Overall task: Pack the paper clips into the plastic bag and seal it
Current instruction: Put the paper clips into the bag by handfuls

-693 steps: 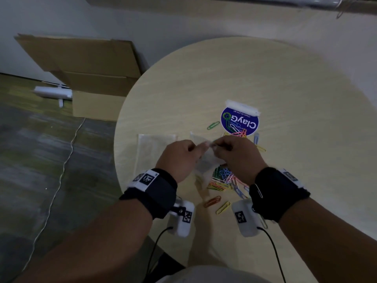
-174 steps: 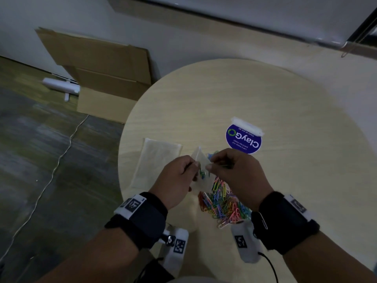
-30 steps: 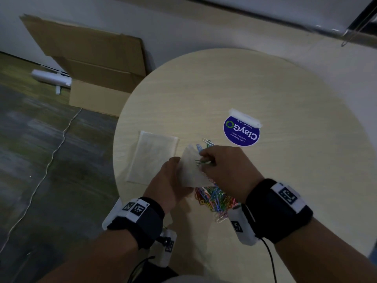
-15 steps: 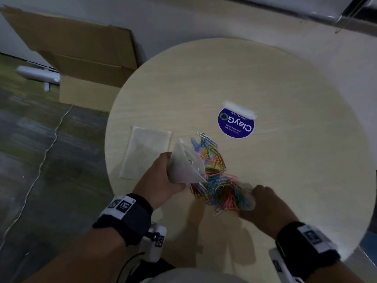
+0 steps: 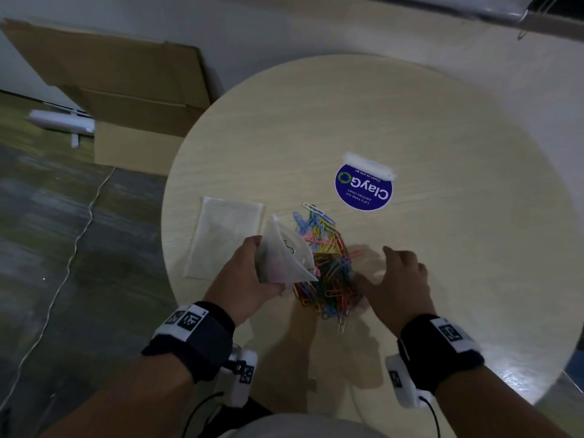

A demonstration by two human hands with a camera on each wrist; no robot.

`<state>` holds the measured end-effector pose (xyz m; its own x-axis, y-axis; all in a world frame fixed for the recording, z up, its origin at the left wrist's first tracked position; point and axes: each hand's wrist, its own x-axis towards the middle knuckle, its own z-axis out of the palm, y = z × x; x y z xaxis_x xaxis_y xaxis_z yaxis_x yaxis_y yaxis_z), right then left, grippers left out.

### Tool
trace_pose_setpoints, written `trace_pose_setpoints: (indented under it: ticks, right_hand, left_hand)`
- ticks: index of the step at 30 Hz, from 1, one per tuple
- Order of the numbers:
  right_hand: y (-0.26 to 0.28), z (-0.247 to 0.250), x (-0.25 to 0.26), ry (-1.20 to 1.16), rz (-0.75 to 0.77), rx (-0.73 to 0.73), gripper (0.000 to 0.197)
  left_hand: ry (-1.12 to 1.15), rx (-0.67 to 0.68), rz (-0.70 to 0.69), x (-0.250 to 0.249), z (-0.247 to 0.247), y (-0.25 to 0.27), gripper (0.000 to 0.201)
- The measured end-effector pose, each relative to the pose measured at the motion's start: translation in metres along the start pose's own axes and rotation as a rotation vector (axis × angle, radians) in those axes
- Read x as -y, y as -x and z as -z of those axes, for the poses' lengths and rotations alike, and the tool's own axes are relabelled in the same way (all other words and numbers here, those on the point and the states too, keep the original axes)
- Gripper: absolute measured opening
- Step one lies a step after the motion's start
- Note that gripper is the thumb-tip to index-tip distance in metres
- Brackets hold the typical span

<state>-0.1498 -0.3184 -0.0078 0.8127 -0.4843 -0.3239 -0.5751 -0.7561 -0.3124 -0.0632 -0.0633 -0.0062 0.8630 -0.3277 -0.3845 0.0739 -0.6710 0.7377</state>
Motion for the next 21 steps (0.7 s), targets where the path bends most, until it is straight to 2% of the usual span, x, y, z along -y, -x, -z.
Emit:
trace_pose_setpoints:
  ticks: [2, 5, 8, 13, 17, 21]
  right_hand:
    - [0.005, -0.007, 0.013, 0.107, -0.004, 0.084, 0.082]
    - [0.012, -0.020, 0.024, 0.145, 0.116, 0.130, 0.070]
    - [0.009, -0.023, 0.026, 0.130, 0.158, 0.179, 0.058]
    - [0.002, -0.019, 0.019, 0.013, 0.175, 0.148, 0.029]
    - [-0.002, -0.006, 0.013, 0.002, 0.143, 0.152, 0.027]
    - [-0.003, 0.016, 0.016, -0.122, 0.112, 0.068, 0.023]
  left_hand:
    - [-0.004, 0.001, 0.002, 0.000, 0.000, 0.000, 0.087]
    - [-0.003, 0.005, 0.009, 0.001, 0.000, -0.001, 0.087]
    - [-0.011, 0.006, 0.018, 0.002, 0.000, -0.001, 0.089]
    - [0.004, 0.001, 0.016, 0.001, -0.002, -0.001, 0.088]
    - [0.000, -0.002, 0.014, 0.000, -0.001, -0.001, 0.089]
    - [-0.008, 0.005, 0.019, -0.002, 0.000, -0.002, 0.091]
